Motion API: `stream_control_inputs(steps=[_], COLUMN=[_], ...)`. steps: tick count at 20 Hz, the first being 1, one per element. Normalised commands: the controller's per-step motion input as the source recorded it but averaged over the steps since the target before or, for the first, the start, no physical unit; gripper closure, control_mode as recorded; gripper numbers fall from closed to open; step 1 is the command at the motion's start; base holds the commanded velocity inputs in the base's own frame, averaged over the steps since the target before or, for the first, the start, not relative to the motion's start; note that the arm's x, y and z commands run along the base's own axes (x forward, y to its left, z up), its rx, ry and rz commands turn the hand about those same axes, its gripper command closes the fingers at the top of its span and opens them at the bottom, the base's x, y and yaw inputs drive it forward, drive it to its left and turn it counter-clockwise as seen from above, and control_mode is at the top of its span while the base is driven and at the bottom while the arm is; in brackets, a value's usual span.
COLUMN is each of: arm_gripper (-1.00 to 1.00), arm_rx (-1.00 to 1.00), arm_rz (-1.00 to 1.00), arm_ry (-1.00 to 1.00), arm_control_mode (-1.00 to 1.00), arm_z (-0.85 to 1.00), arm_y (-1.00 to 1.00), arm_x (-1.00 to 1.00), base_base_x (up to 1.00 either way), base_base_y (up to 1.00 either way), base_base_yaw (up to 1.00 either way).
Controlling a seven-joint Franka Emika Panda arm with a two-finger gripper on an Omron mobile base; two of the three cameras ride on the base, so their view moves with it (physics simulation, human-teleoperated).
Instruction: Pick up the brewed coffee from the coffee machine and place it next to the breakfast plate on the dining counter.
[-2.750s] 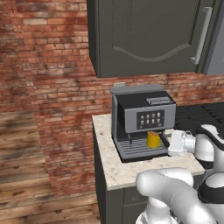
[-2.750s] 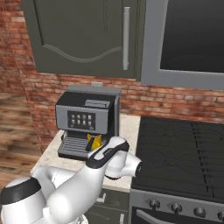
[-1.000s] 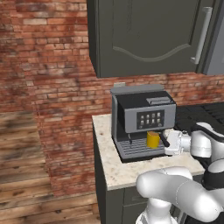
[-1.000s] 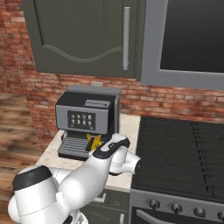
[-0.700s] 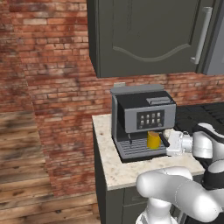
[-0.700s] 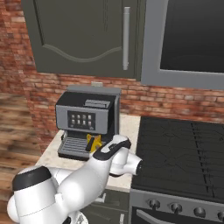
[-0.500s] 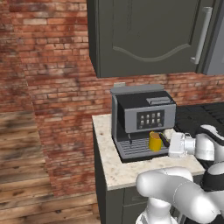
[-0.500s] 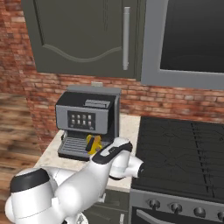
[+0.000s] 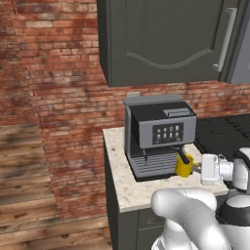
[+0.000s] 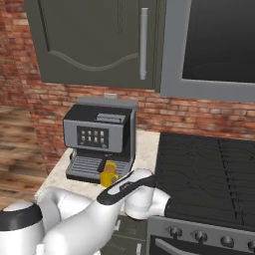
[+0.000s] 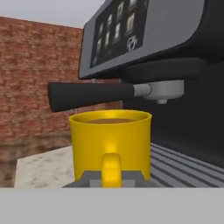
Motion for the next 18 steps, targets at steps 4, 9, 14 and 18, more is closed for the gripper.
stream_control_inputs(steps=[4,9,14,18], arm_gripper=[1.0,1.0,1.0,1.0], arm_rx=[-0.06,-0.09,-0.08,-0.06], arm_rz=[0.0,-0.01,-0.01,0.0], arm_ry=[-0.08,-0.18,-0.21,-0.18], arm_control_mode=[-1.0,-1.0,-1.0,-1.0], arm_z=[0.25,0.53,0.62,0.65], arm_y=[-0.37,-0.38,-0.39,-0.42], arm_x=[-0.49,-0.2,-0.21,-0.3], base_base_x=[0.0,0.0,0.0,0.0], base_base_y=[0.0,0.0,0.0,0.0], base_base_yaw=[0.0,0.0,0.0,0.0])
